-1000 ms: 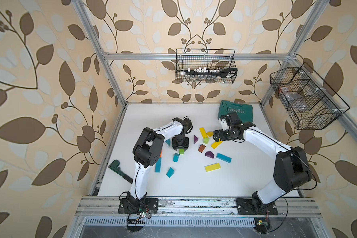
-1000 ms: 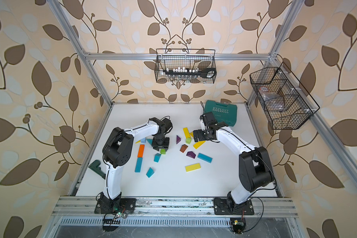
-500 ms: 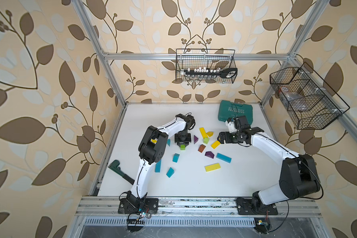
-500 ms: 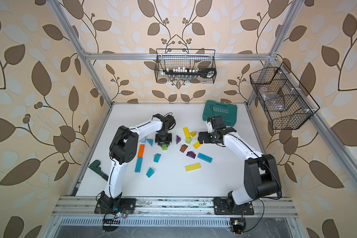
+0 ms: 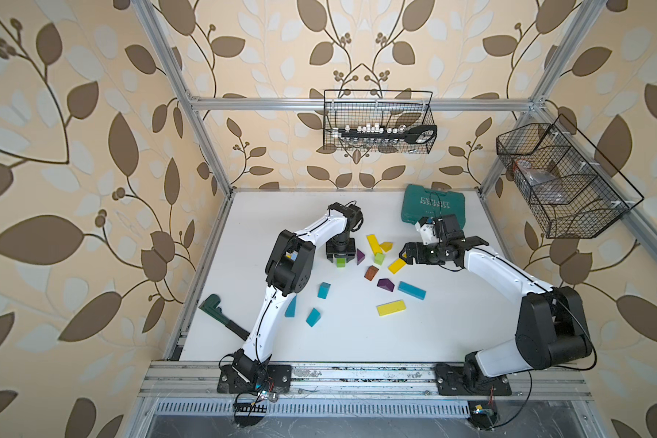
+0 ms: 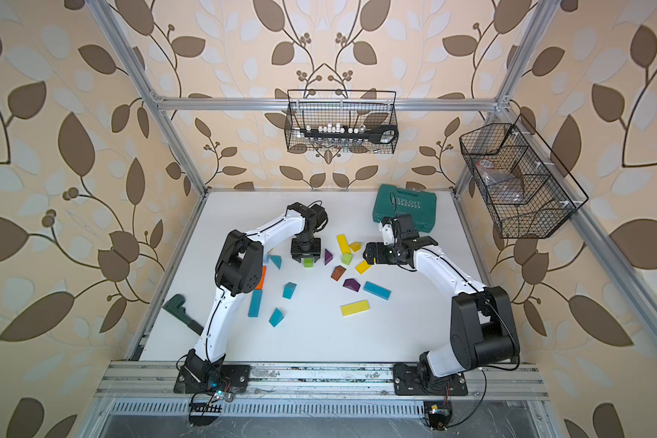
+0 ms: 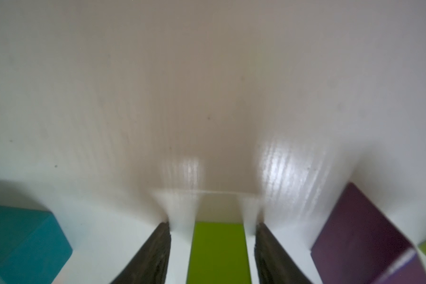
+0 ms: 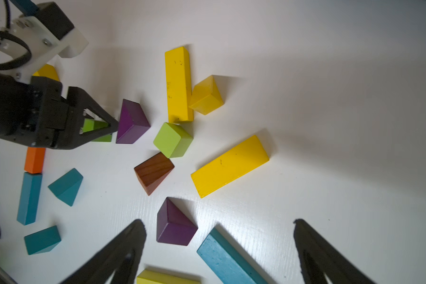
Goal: Assemble a small pinwheel with building blocks
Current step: Move the building block to the center of the board, then assemble the building block at the center of the board.
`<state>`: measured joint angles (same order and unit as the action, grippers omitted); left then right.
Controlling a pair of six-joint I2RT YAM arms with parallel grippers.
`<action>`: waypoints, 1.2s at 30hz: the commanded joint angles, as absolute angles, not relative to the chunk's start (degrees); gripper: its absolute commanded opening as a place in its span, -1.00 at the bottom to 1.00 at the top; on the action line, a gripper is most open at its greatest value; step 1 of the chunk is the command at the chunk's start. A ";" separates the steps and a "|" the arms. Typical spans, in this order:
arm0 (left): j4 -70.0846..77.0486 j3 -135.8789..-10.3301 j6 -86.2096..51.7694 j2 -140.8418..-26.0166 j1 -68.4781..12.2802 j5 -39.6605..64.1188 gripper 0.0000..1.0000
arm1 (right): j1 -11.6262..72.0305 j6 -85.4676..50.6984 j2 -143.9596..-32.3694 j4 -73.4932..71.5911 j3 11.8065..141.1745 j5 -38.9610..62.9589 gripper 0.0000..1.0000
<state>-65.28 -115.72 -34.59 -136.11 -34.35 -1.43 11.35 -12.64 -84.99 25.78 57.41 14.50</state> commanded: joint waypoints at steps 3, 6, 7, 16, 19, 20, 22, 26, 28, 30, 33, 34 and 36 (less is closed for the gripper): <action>-67.00 -115.80 -33.82 -131.34 -33.84 -2.68 0.39 | 16.98 -16.17 -83.38 25.20 57.89 14.91 0.78; -66.59 -111.51 -33.57 -123.80 -33.47 -4.91 0.50 | 22.94 -18.18 -85.20 26.33 60.54 10.39 0.77; -66.14 -109.25 -33.70 -120.53 -33.13 -5.20 0.54 | 24.88 -18.87 -86.49 26.56 61.73 9.09 0.75; -61.67 -85.22 -31.19 -86.58 -25.21 -5.95 0.98 | 35.39 -19.65 -104.71 33.52 77.84 -3.85 0.56; -61.91 -79.31 -28.82 -77.36 -19.14 -6.13 0.98 | 36.18 -18.56 -110.69 37.02 83.48 -6.59 0.48; -61.65 -77.79 -28.06 -75.49 -17.76 -6.36 0.98 | 36.29 -18.47 -112.25 38.00 84.92 -7.60 0.48; -60.60 -74.49 -26.55 -72.07 -15.39 -7.15 0.98 | 36.32 -18.24 -114.73 39.13 87.30 -8.18 0.46; -59.15 -70.28 -25.15 -70.70 -13.89 -7.20 0.98 | 36.50 -17.82 -117.57 38.85 89.77 -7.13 0.43; -59.16 -69.20 -24.64 -71.49 -13.75 -7.28 0.98 | 36.70 -17.62 -118.78 39.45 91.10 -7.79 0.39; -58.91 -68.27 -24.02 -72.30 -13.71 -7.62 0.98 | 36.69 -17.31 -120.02 39.79 92.20 -7.95 0.33; -58.52 -67.37 -23.11 -73.09 -13.56 -7.76 0.98 | 36.78 -16.89 -122.03 40.51 94.17 -7.74 0.26; -58.43 -67.32 -22.86 -73.20 -13.54 -7.38 0.98 | 36.75 -16.78 -122.69 40.54 94.62 -7.74 0.23; -57.88 -66.87 -22.18 -72.83 -13.54 -6.72 0.98 | 36.86 -16.43 -123.75 40.78 95.69 -7.59 0.16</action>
